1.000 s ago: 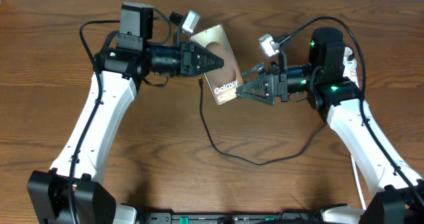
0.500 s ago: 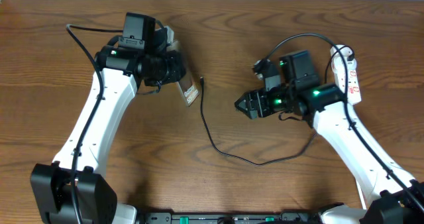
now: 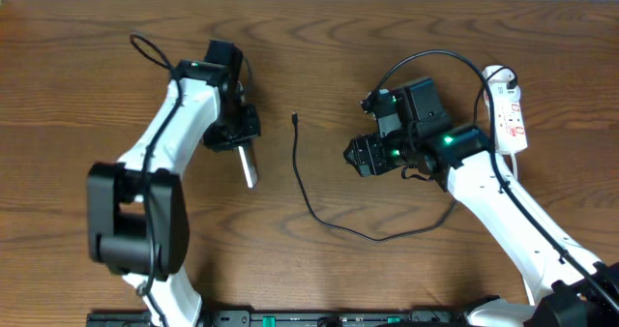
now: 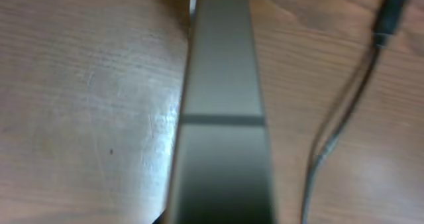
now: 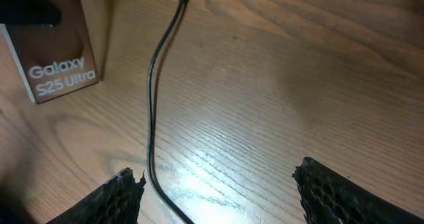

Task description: Plug charger to phone and switch on socket

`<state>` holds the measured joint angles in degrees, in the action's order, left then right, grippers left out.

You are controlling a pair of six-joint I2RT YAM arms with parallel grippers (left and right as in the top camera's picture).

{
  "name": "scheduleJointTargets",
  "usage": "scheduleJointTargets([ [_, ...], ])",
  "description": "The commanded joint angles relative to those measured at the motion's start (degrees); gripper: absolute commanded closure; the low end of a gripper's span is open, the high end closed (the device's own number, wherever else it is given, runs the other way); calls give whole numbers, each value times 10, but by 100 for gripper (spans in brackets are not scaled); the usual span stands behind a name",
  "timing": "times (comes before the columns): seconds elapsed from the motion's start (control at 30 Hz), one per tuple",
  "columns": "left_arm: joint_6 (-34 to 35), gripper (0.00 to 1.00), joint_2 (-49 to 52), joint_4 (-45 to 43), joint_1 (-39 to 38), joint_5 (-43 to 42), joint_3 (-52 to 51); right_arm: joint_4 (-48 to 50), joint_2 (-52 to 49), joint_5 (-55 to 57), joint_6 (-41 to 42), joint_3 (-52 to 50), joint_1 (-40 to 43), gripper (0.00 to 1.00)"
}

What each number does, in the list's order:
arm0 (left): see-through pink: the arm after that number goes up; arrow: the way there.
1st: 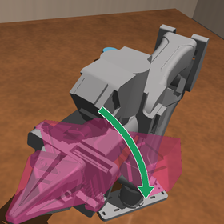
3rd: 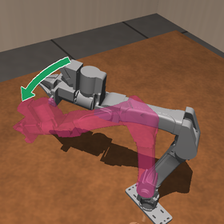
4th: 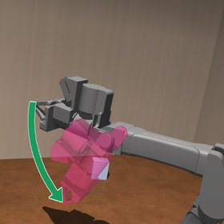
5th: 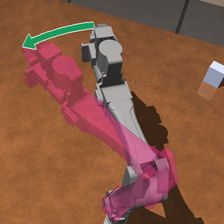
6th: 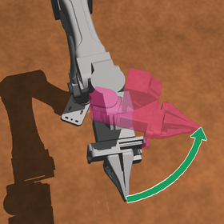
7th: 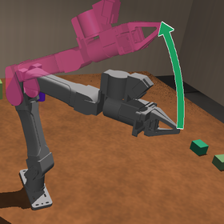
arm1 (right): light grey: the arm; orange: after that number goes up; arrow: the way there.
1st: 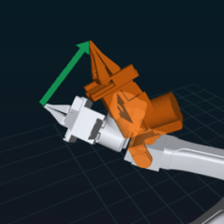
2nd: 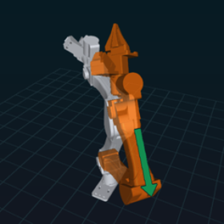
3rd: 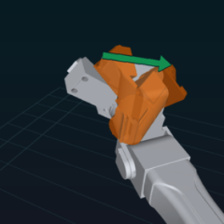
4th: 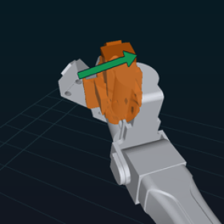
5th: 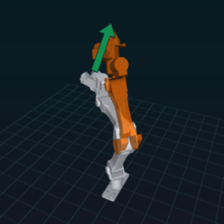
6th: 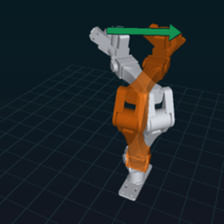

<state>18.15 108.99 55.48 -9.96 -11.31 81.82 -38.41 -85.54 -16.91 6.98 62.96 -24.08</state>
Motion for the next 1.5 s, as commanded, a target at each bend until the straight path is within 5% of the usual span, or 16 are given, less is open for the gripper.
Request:
scheduleJointTargets([
  [0.0, -3, 93, 15, -9, 2, 11, 0, 0, -26, 9, 3, 13, -13, 25],
  [0.37, -3, 85, 27, -10, 2, 20, -7, 155, -131, 25, 54, 13, -53, 25],
  [0.9, -3, 93, 27, -31, 2, 20, -24, 325, -273, 189, 129, 13, -153, 27],
  [1.07, -2, 93, 27, -39, 2, 20, -28, 319, -299, 189, 140, 13, -153, 45],
  [1.23, -1, 92, 27, -40, 2, 19, -30, 269, -278, 189, 140, 22, -142, 81],
  [1.47, -1, 93, 27, -40, 2, 13, -30, 41, -227, 120, 114, 28, -85, 83],
])
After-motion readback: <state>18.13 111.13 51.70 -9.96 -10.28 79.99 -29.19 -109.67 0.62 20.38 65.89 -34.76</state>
